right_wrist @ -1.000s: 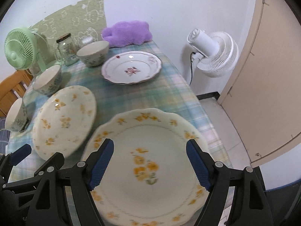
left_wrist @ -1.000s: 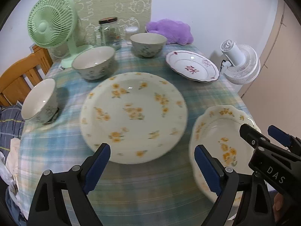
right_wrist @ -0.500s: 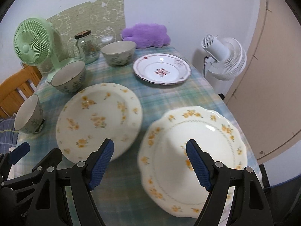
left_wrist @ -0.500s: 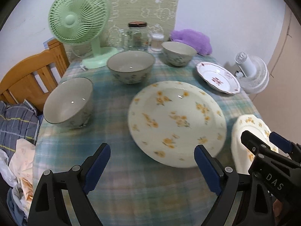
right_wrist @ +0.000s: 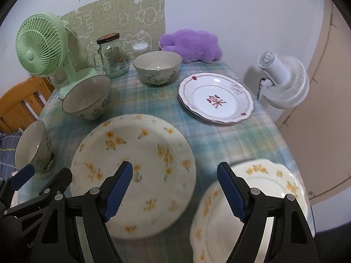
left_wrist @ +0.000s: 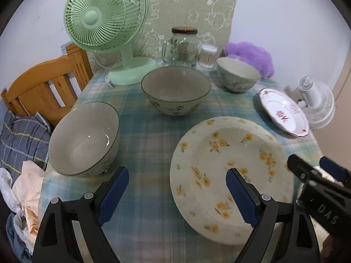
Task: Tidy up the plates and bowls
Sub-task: 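Grasp the rim of the beaded-rim yellow-flower plate with both tools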
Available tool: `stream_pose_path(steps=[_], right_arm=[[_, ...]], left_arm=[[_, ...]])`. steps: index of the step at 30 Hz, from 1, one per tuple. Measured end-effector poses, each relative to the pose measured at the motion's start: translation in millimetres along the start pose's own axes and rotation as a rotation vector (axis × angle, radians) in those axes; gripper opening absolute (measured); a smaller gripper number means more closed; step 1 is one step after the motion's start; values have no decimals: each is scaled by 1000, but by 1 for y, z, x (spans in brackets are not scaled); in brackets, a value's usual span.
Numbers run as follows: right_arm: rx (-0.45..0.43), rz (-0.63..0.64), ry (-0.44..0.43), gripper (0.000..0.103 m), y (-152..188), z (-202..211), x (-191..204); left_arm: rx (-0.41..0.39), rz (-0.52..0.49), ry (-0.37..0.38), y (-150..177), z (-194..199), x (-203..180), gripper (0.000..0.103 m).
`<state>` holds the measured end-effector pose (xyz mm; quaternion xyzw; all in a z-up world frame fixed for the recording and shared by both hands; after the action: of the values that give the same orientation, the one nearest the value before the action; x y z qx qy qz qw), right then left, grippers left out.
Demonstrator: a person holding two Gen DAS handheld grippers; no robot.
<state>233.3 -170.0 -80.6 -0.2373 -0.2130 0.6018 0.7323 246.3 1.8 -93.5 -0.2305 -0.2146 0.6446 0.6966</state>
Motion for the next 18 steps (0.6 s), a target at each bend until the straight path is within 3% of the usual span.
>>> stream_pose_path(steps=[18], right_arm=[[94,51,-61,81,-15,-92,8]], left_arm=[[128,4,-37,-4,-74,-17,83]])
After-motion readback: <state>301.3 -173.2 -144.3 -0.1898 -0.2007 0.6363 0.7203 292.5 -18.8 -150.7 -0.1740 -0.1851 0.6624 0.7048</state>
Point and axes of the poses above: each gripper's, at about its wrist camera, not at the fingertips, and z roughly against the way its jaws point, x to its left, y to its underside, the point moved 5 cm from there along -z, roughly the way its jaws point, and after that the axes turned 2 degrees about -y, right-handed, at the moved point
